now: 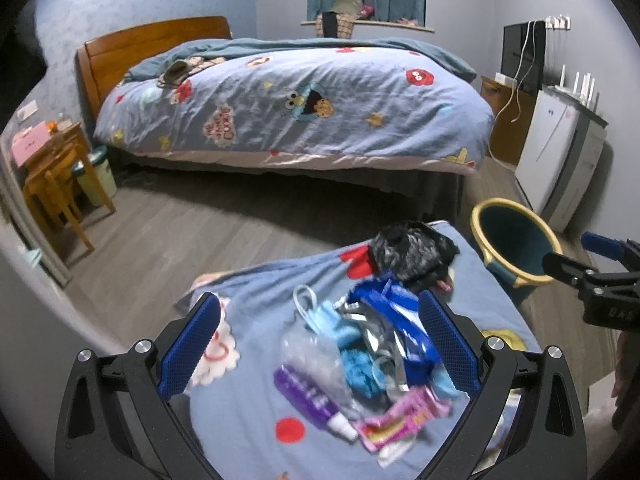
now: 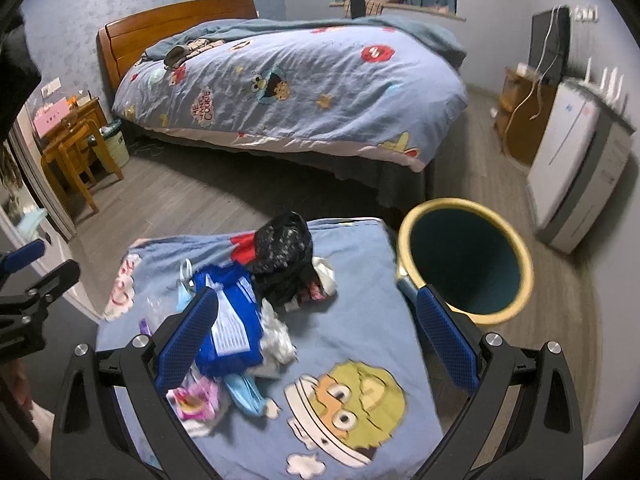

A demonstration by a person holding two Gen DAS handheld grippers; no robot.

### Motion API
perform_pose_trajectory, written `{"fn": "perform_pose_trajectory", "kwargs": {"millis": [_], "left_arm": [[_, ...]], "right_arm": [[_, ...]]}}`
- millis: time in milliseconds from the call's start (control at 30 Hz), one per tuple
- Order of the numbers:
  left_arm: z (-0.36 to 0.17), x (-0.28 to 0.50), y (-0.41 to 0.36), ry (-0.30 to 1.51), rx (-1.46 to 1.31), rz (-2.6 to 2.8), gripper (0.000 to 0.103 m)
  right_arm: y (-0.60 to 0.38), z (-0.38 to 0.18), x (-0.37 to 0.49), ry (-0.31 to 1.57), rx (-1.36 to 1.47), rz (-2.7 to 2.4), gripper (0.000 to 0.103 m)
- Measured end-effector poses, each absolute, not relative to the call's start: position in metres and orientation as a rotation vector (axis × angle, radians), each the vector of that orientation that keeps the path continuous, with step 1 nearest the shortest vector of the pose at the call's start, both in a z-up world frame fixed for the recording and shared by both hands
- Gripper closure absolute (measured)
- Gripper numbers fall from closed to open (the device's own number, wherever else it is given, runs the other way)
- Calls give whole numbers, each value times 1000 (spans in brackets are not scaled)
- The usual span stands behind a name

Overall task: Collect trash
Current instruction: 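Grasp the blue wipes packet with the left tool while the right tool grasps the black bag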

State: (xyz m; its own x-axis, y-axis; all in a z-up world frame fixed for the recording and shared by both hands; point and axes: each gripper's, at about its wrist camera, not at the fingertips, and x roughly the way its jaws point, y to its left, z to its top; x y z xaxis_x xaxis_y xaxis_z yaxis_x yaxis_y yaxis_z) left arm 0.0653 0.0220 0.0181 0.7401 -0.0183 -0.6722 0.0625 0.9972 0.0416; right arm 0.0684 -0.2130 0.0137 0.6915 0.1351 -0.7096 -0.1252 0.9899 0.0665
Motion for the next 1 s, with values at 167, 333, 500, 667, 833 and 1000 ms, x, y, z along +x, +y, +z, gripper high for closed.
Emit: {"fn": "perform_pose_trajectory", "kwargs": {"millis": [167, 333, 500, 667, 833, 1000], "left_arm": [[4, 107, 24, 735, 69, -54, 5], [-42, 144, 13, 837, 79, -117, 9], [-92, 166, -12, 942, 100, -205, 25], [-123, 185, -23, 1017, 54, -266, 33], [-140, 191, -23, 1097, -9, -296, 45], [-128, 184, -28, 1049, 18, -285, 57]], "right_arm": [[-215, -1, 121, 822, 25, 156, 6], [-214, -35, 166, 885, 49, 193, 6], [-205, -70, 204, 988, 115, 257, 32], [-194, -97, 225, 1066, 152, 303, 50], [-192, -111, 228, 1127, 184, 333, 88], [-197, -100, 225, 1101, 218, 329, 94]]}}
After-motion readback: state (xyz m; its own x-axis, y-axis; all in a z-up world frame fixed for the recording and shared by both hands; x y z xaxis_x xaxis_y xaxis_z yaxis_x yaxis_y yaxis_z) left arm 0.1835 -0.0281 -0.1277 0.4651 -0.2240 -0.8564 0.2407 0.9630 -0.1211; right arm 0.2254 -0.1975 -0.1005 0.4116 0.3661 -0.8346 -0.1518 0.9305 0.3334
